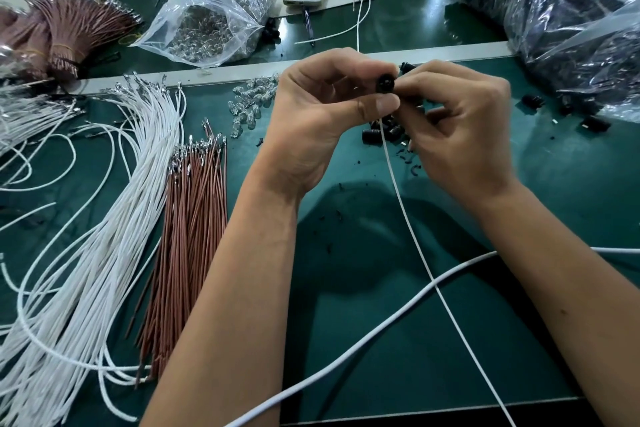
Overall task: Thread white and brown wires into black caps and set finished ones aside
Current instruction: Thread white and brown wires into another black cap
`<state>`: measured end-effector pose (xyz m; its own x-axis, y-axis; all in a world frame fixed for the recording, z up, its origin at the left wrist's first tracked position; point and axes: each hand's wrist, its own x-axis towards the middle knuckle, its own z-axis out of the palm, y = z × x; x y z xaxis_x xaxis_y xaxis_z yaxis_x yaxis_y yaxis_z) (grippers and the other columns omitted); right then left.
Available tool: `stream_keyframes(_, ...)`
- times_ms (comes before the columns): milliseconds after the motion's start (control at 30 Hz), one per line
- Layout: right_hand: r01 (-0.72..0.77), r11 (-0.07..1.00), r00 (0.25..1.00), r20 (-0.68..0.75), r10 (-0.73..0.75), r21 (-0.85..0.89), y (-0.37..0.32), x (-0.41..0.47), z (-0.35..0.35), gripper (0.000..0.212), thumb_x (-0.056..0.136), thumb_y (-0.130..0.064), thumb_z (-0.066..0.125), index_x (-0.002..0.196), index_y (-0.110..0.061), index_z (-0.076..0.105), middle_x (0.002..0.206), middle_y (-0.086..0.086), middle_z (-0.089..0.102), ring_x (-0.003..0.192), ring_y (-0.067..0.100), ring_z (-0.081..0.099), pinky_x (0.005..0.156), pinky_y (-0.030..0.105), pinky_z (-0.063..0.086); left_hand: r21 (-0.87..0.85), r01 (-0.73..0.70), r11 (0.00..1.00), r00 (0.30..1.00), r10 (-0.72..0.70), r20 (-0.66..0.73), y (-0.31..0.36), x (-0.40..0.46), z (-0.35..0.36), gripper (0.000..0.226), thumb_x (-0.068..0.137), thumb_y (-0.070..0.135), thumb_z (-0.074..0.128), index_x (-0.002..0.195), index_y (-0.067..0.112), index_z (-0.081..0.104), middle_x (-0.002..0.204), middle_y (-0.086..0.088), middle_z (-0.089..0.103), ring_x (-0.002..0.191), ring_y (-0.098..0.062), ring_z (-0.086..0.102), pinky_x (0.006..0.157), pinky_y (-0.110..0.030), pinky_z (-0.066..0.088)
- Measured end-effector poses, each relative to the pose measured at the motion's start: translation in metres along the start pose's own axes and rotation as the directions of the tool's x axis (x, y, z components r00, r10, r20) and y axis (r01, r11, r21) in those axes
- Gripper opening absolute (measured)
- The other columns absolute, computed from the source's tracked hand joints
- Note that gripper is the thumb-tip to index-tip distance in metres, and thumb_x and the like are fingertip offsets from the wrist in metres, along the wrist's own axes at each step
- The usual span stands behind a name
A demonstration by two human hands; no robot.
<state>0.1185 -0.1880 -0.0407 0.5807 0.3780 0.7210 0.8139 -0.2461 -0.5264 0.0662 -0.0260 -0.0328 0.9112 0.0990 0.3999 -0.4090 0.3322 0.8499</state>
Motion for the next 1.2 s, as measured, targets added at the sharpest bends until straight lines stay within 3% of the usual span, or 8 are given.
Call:
stream_keyframes(367, -0.018, 0.999, 1.0, 0.014, 0.018, -0.029, -0.001, 0.0, 0.002, 0.009, 0.093, -0.006, 0.07, 0.089, -0.004, 0.079, 0.083, 0.004, 0.072, 0.074, 0.017, 0.067, 0.062, 0.033, 0.054, -0.03, -0.017, 0.999, 0.999, 0.018, 0.029, -0.002, 0.0, 0.001, 0.033, 0.068, -0.026, 0.068, 0.081, 0.004, 0.074, 0.083, -0.009, 0.068, 0.082, -0.021, 0.065, 0.08, -0.031, 0.052)
stream_keyframes(600, -0.044, 0.997, 0.999, 0.004, 0.044, -0.059, 0.001, 0.0, 0.003, 0.013, 0.097, -0.016, 0.073, 0.09, -0.006, 0.076, 0.083, -0.002, 0.068, 0.074, 0.012, 0.062, 0.064, 0.012, 0.038, -0.087, 0.031, 0.996, 0.997, -0.036, -0.062, -0.006, 0.0, -0.002, 0.034, 0.068, -0.023, 0.071, 0.078, 0.01, 0.075, 0.087, -0.01, 0.073, 0.084, -0.021, 0.068, 0.082, -0.031, 0.055)
stream_keyframes(900, 0.015, 0.996, 0.997, 0.07, -0.008, -0.092, 0.005, 0.001, 0.004, 0.013, 0.099, -0.011, 0.07, 0.09, -0.003, 0.073, 0.081, -0.004, 0.06, 0.072, 0.012, 0.052, 0.068, 0.016, 0.037, 0.001, 0.143, 0.99, 0.979, -0.142, -0.147, -0.012, 0.0, -0.004, 0.025, 0.08, -0.007, 0.071, 0.102, 0.003, 0.07, 0.09, -0.01, 0.071, 0.085, -0.018, 0.065, 0.081, -0.026, 0.053)
stream_keyframes(1033, 0.027, 0.995, 0.996, 0.089, -0.019, -0.096, 0.005, 0.002, 0.003, 0.009, 0.097, -0.005, 0.069, 0.089, -0.003, 0.072, 0.081, -0.005, 0.057, 0.071, 0.013, 0.051, 0.065, 0.015, 0.037, 0.059, 0.107, 0.992, 0.982, -0.096, -0.164, -0.013, 0.001, -0.005, 0.022, 0.075, -0.01, 0.075, 0.091, 0.006, 0.075, 0.091, -0.013, 0.072, 0.091, -0.027, 0.064, 0.085, -0.034, 0.054)
stream_keyframes(1200, 0.034, 0.994, 0.995, 0.092, -0.024, -0.106, 0.007, 0.001, 0.003, 0.009, 0.098, -0.004, 0.067, 0.092, -0.001, 0.073, 0.083, 0.004, 0.064, 0.072, 0.021, 0.057, 0.061, 0.028, 0.045, 0.195, 0.026, 0.981, 0.991, -0.001, -0.131, -0.015, 0.003, -0.007, 0.024, 0.072, -0.011, 0.08, 0.087, 0.006, 0.074, 0.088, -0.012, 0.071, 0.087, -0.029, 0.062, 0.083, -0.035, 0.055)
